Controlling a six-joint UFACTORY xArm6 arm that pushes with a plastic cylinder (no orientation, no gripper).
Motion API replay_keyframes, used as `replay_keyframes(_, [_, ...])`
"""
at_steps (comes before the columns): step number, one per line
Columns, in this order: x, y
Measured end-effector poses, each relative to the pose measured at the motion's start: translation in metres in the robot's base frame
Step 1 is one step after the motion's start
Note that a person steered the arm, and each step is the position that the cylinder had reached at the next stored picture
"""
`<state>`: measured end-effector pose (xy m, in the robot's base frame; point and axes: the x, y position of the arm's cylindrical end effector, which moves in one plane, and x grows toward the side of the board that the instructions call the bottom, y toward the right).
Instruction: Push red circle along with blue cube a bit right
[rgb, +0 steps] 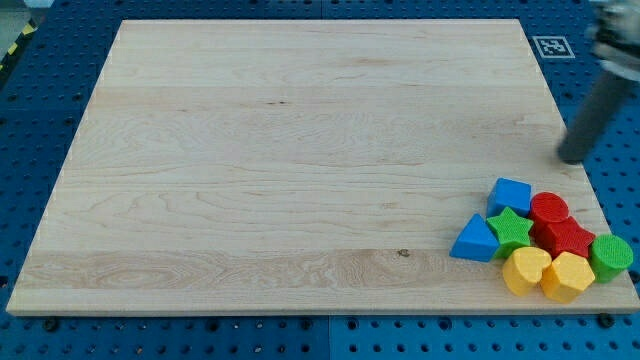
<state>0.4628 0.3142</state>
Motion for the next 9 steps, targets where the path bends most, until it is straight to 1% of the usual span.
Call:
replay_keyframes(1, [0.027, 0.031])
replay_keyframes(2, [0.047, 0.031])
replay_keyframes(3, [0.082, 0.030])
replay_keyframes(4, [0.149, 0.028])
replay_keyframes(5, [0.150, 0.028])
replay_keyframes(6, [0.142, 0.007])
replay_keyframes(8, [0.061, -0.073])
replay_keyframes(9, [0.034, -0.105])
